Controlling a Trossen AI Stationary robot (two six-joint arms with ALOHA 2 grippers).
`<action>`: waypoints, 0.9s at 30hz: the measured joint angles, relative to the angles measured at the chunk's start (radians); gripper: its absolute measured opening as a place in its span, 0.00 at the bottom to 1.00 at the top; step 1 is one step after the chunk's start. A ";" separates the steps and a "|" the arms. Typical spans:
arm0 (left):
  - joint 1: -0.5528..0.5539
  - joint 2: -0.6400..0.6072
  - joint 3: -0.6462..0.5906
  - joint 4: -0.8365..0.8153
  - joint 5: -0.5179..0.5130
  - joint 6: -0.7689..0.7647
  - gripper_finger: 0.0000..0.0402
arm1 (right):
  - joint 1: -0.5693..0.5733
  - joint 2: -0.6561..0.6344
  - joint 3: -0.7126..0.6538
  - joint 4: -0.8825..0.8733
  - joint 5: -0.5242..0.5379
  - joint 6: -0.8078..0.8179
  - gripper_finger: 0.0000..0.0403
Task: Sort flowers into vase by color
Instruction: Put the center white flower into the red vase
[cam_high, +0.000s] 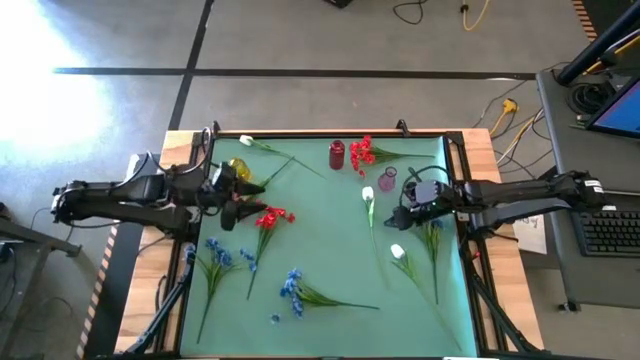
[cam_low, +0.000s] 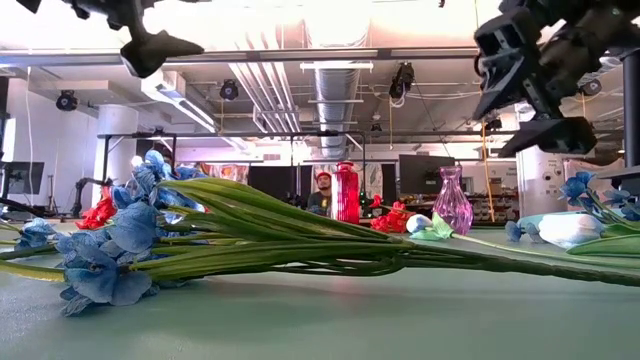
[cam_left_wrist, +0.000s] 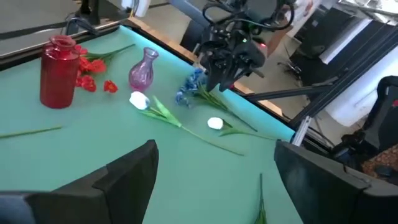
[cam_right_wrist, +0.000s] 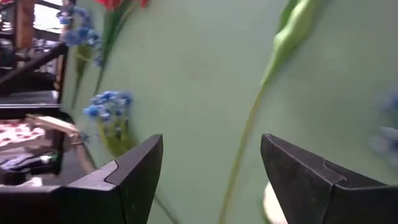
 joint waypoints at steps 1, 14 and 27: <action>0.000 0.009 0.006 0.000 0.000 0.000 0.77 | 0.005 0.014 0.013 0.017 0.000 -0.002 0.65; -0.006 0.040 -0.045 0.044 0.006 -0.021 0.77 | -0.007 0.373 0.378 -0.469 0.124 -0.176 0.65; -0.006 0.039 -0.029 0.073 0.007 -0.027 0.77 | -0.007 0.591 0.472 -0.498 0.127 -0.233 0.65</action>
